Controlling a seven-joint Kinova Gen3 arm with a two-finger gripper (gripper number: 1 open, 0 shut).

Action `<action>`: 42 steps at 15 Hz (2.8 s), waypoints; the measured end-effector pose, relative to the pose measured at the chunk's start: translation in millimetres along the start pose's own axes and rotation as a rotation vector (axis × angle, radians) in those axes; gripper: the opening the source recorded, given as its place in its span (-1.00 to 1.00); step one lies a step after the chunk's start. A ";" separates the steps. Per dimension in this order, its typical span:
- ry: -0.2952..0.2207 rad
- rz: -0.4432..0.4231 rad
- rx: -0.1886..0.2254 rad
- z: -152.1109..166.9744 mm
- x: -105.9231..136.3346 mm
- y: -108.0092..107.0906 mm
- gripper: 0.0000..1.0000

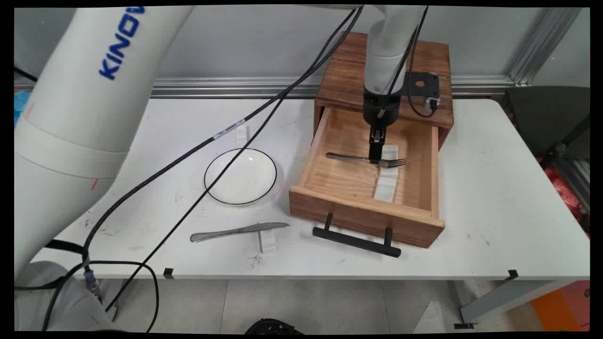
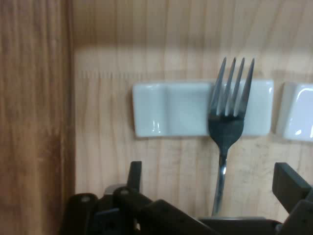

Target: Pick up the knife from the right of the white plate

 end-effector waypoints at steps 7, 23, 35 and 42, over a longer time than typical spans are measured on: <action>0.051 -0.121 0.040 -60.5 -11.7 23.5 1.00; 0.082 -0.626 0.205 -169.7 -140.6 106.1 1.00; 0.059 -1.004 0.394 -196.7 -264.5 149.2 1.00; 0.046 -1.033 0.374 -193.9 -293.5 167.2 1.00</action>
